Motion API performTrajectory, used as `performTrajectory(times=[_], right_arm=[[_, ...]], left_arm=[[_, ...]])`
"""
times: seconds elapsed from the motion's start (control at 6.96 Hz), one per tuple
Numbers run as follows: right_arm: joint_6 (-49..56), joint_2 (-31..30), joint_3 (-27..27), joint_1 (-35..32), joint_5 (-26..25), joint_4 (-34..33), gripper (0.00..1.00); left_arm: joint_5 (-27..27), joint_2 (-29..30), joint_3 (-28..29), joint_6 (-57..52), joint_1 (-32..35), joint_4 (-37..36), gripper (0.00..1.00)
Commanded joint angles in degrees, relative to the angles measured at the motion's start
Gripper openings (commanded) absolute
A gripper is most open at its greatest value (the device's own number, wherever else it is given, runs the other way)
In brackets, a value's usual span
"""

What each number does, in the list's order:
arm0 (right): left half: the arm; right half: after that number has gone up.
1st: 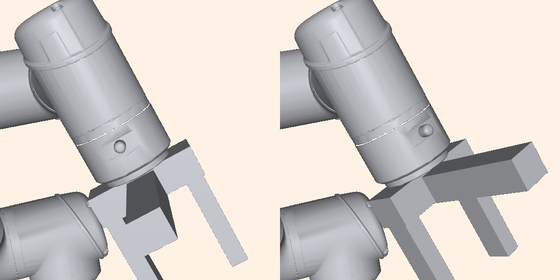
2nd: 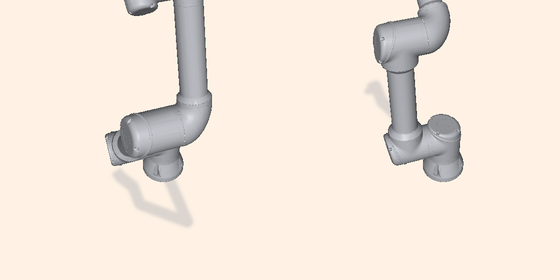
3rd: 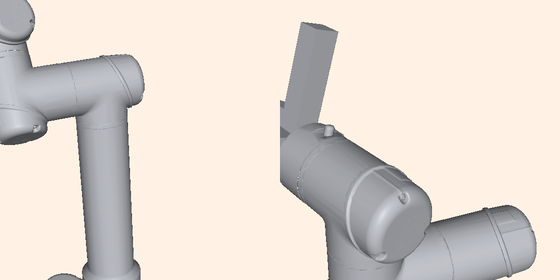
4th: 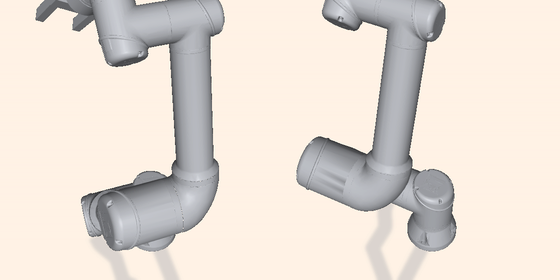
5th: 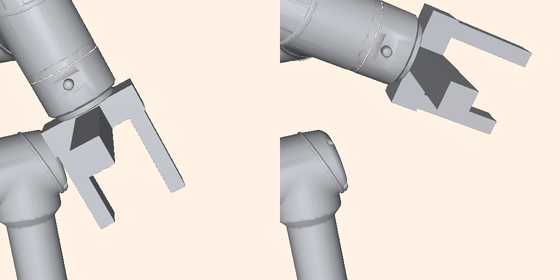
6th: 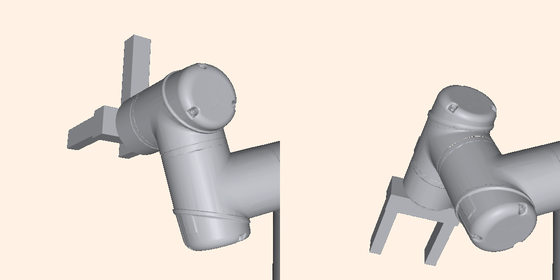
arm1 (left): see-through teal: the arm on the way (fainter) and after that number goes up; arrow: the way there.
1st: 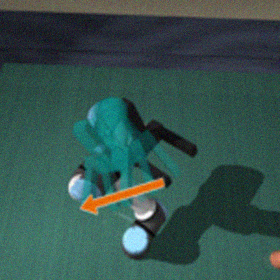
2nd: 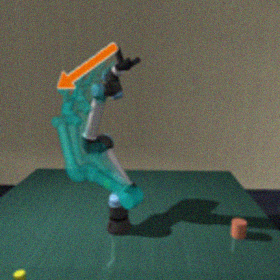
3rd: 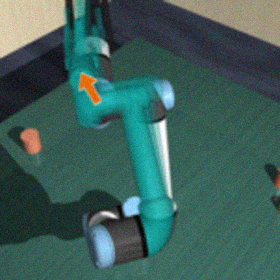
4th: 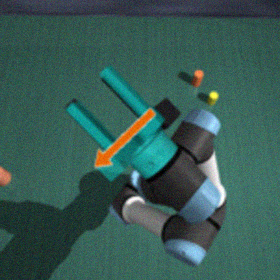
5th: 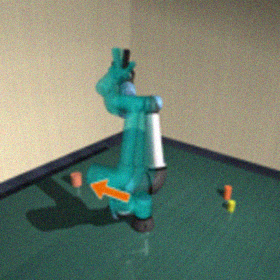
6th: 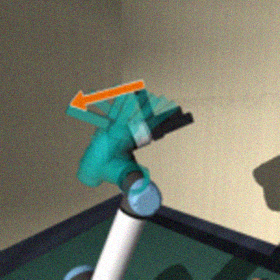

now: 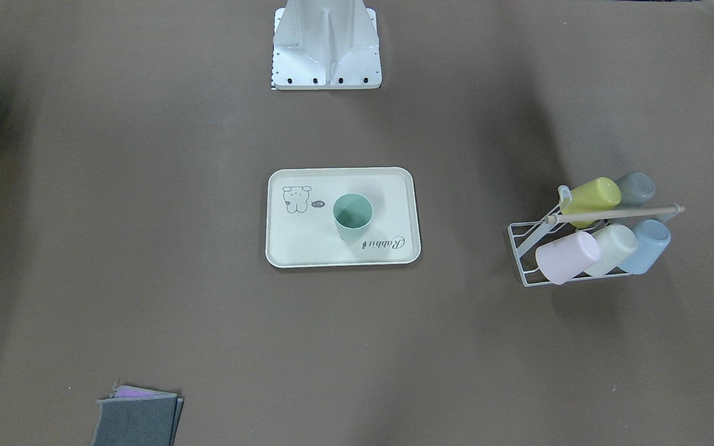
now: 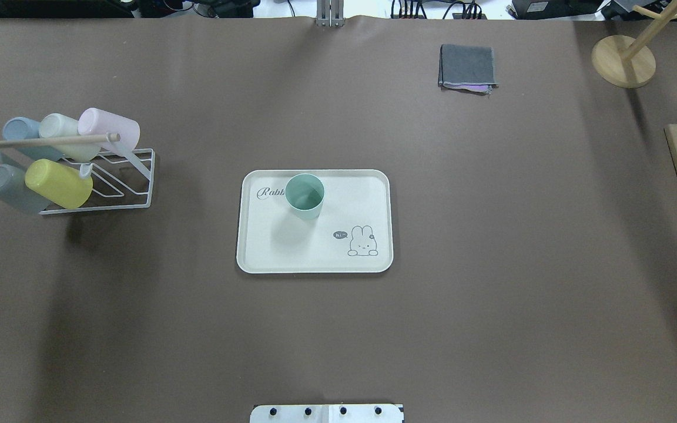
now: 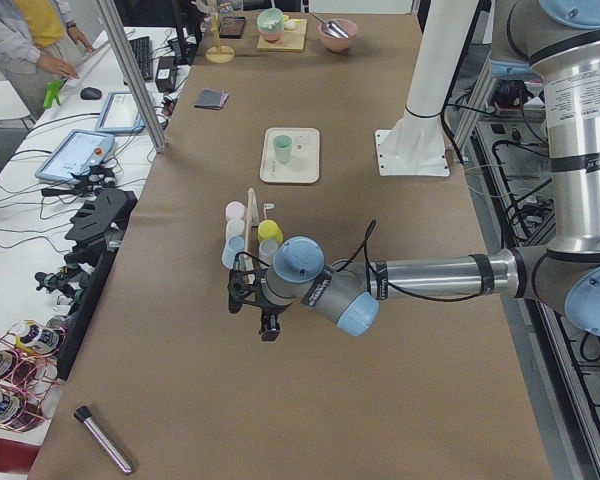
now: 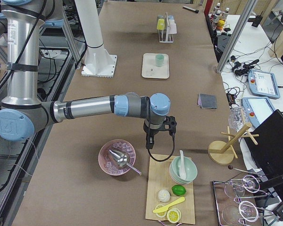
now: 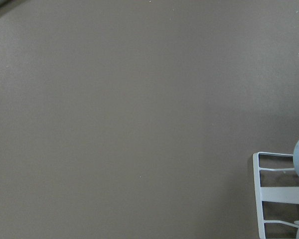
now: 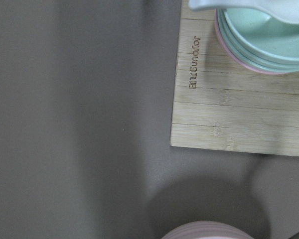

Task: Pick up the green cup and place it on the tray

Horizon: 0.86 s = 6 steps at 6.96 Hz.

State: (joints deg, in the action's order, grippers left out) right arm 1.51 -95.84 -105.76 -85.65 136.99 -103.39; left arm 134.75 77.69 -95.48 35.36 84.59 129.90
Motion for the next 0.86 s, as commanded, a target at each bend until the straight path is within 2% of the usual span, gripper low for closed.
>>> performTrajectory(times=[0.0, 0.43, 0.72], right_arm=[[0.07, -0.13, 0.12, -0.22, -0.75, 0.11, 1.00], [0.16, -0.05, 0.38, -0.22, -2.33, 0.11, 1.00], [0.16, -0.05, 0.38, -0.22, -4.09, 0.20, 1.00]], left_arm=[[0.07, -1.57, -1.63, -0.03, -0.04, 0.62, 0.98], [0.16, -0.96, -1.46, -0.64, -0.39, 0.27, 0.98], [-0.54, 3.06, 2.64, -2.13, -0.39, 0.09, 0.98]])
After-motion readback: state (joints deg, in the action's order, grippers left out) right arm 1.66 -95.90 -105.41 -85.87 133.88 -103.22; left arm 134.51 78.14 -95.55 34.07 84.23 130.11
